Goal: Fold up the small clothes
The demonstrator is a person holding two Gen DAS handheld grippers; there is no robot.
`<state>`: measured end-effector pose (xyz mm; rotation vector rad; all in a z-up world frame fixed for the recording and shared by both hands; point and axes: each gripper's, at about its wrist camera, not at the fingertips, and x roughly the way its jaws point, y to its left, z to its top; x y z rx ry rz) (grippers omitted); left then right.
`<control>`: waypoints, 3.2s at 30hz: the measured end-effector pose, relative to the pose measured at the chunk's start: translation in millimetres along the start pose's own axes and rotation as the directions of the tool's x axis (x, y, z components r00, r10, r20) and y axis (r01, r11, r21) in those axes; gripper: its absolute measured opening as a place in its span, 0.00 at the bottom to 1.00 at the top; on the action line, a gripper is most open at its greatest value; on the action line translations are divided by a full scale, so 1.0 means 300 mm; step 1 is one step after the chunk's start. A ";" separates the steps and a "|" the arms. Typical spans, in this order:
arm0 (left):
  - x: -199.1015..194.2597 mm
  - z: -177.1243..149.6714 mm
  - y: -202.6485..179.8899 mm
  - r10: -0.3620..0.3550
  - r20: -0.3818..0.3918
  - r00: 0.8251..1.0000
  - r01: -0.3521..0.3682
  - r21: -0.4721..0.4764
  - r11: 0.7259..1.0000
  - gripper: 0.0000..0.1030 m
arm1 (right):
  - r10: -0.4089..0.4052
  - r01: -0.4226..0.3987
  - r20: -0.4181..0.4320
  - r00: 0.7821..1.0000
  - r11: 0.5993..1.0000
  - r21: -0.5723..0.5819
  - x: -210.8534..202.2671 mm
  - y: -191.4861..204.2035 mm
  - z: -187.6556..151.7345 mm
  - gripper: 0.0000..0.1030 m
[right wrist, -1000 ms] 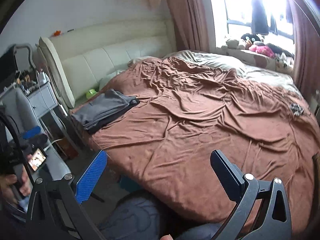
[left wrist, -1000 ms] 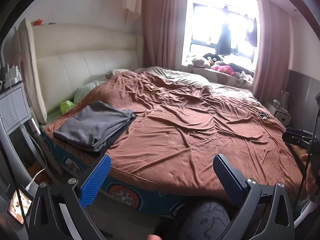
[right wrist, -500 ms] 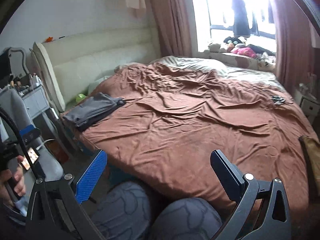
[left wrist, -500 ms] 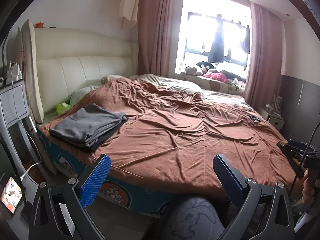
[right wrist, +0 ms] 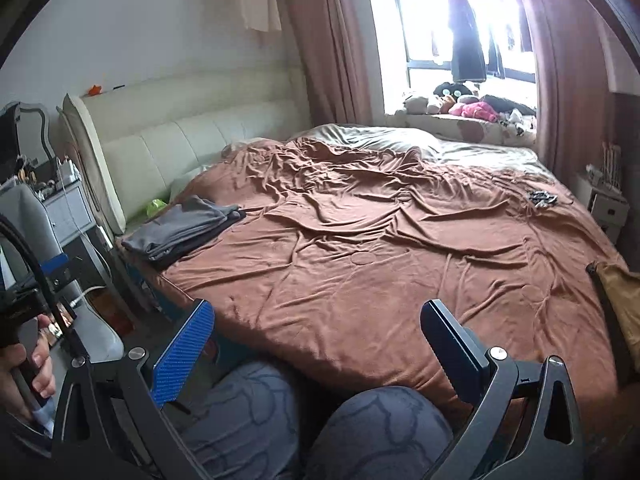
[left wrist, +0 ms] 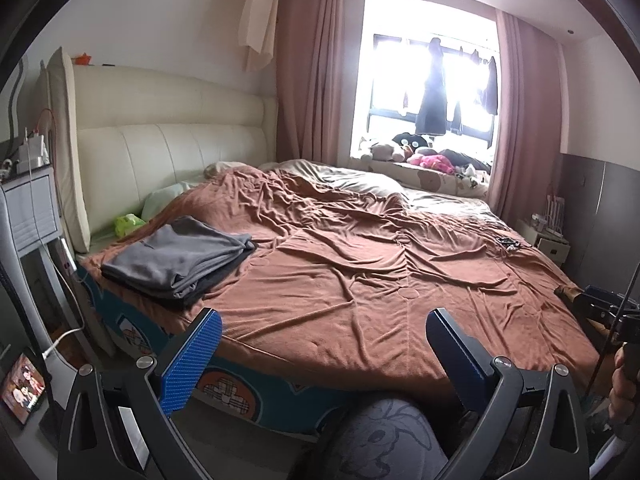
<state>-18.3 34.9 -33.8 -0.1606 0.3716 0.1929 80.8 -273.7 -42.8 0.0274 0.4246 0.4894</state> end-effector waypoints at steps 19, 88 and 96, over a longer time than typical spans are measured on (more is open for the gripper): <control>-0.016 -0.002 0.001 -0.004 -0.006 1.000 0.004 0.001 1.000 1.00 | 0.027 -0.027 -0.015 1.000 0.999 0.033 0.001 -0.008 -0.005 1.00; -0.020 0.032 -0.038 -0.021 -0.013 1.000 0.021 0.029 0.999 1.00 | -0.025 0.025 -0.007 1.000 1.000 0.005 -0.010 0.003 0.012 1.00; -0.023 0.044 -0.055 -0.018 -0.040 0.999 0.019 0.033 0.999 1.00 | -0.028 0.028 -0.006 1.000 0.999 0.027 -0.007 -0.012 0.024 1.00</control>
